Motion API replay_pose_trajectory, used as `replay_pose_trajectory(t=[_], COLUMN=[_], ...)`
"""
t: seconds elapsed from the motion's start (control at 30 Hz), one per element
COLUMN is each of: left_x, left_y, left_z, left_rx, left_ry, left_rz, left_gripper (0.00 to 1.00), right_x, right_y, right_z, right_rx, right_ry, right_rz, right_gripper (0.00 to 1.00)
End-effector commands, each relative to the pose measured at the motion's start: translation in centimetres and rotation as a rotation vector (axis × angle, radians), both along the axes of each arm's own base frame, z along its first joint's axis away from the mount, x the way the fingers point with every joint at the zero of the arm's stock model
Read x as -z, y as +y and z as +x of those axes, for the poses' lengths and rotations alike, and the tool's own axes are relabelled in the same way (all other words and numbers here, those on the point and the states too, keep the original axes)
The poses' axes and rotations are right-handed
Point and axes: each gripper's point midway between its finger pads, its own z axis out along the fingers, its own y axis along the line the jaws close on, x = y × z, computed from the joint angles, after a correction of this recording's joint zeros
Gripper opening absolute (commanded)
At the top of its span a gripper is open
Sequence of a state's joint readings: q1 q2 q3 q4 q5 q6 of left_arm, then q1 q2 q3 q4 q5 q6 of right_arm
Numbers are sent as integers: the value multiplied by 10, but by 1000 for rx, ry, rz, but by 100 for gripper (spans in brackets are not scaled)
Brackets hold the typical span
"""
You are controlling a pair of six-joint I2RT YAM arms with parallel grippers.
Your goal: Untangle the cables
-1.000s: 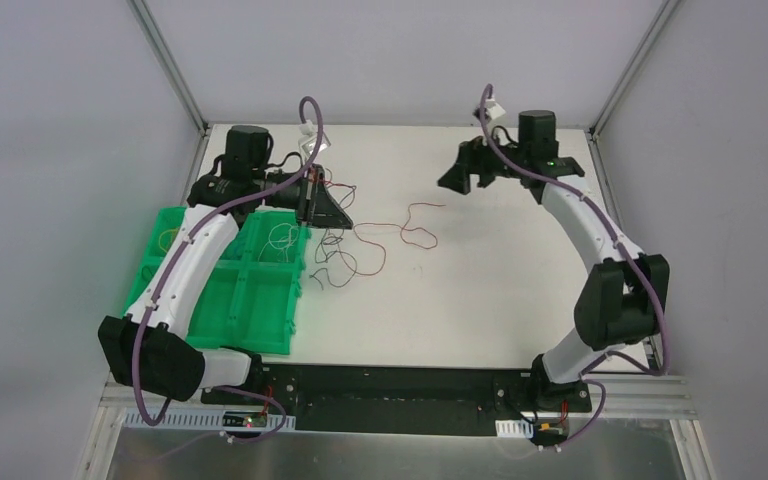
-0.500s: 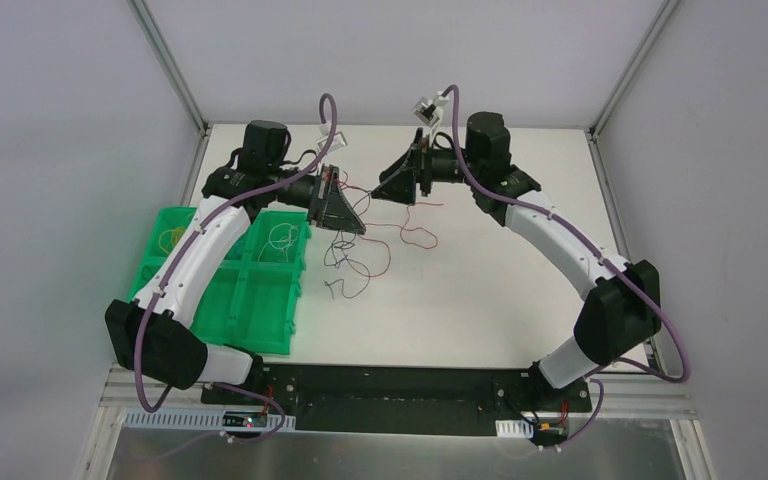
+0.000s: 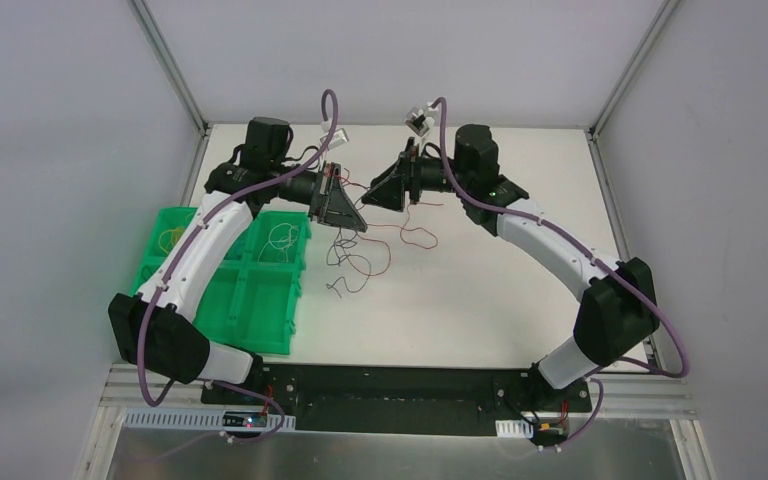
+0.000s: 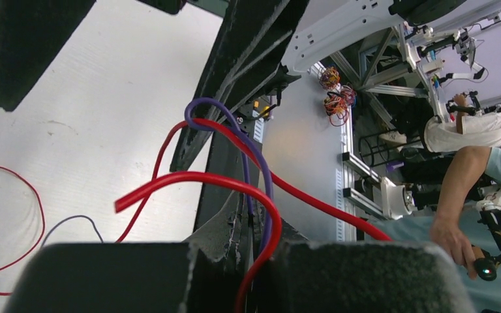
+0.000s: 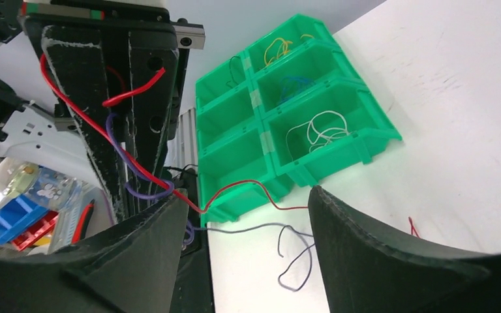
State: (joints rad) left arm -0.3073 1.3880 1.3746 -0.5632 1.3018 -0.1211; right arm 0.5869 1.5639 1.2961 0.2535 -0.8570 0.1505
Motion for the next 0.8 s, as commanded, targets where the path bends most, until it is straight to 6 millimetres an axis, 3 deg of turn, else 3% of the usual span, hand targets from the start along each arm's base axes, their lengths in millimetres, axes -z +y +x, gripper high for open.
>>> replay_pose_trajectory(t=[0.0,0.03,0.07,0.13,0.17,0.23,0.37,0.57,0.7,0.77], left_x=[-20,-20,-19,-17,-16,-11,7,20,16,18], left_y=[-3,-3,-4,-4,-5,-3,3,8,10,12], left_z=[-1,0,2,6,8,15,24,24,23,26], left_rx=[29,28,19,-2,-14,-56,-145,-174,-169,-205], left_ry=[-2,6,16,38,57,110,222,231,183,147], left_rz=[-39,-39,-33,-22,-16,4,49,58,30,35], left_gripper=[2,2,2,5,15,32,48,56,54,62], right_x=[-33,-36,-38,-41,-43,-46,-54,-61,-63,-69], right_y=[14,16,18,17,15,8,-8,-33,-50,-55], right_z=[6,5,3,4,5,6,13,38,52,53], right_rx=[77,82,84,107,123,162,253,411,490,501], right_ry=[-148,-166,-177,-186,-192,-224,-269,-294,-296,-298], right_rz=[85,101,112,117,119,117,99,53,31,43], right_gripper=[68,63,51,14,1,0,0,0,0,0])
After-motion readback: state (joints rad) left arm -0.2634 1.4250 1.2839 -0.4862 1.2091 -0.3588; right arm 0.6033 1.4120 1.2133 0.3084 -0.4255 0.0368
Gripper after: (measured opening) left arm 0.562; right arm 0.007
